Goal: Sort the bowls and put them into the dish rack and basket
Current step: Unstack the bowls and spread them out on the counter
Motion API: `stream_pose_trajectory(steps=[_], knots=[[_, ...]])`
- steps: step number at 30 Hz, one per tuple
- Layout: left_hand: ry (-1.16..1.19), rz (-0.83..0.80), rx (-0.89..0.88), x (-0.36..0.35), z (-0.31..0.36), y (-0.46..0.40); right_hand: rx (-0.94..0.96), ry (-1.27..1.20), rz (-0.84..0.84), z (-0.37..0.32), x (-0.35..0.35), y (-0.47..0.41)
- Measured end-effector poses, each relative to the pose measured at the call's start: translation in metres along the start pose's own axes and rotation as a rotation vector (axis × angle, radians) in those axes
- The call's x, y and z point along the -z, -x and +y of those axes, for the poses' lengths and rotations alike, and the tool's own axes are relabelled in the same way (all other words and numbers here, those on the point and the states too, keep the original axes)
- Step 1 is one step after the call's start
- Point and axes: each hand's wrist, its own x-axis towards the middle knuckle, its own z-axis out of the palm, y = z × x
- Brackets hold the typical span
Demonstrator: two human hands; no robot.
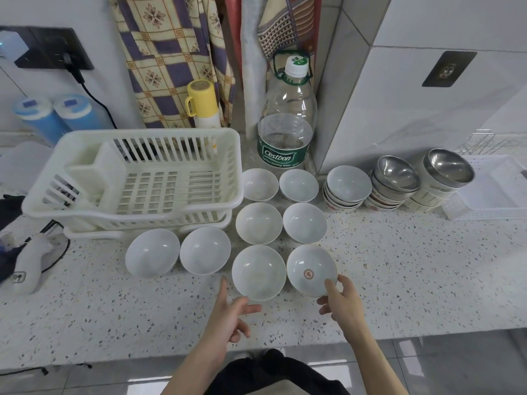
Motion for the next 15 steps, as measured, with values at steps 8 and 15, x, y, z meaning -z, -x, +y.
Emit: stream_pose_trajectory(steps=[8,15], knots=[[0.004,0.186,-0.167,-0.004,0.02,0.004,0.021,0.062,0.165,-0.005,0.032,-0.004],[0.01,0.124,-0.272,-0.061,0.079,-0.01,0.085,0.017,0.158,-0.027,0.072,-0.046]])
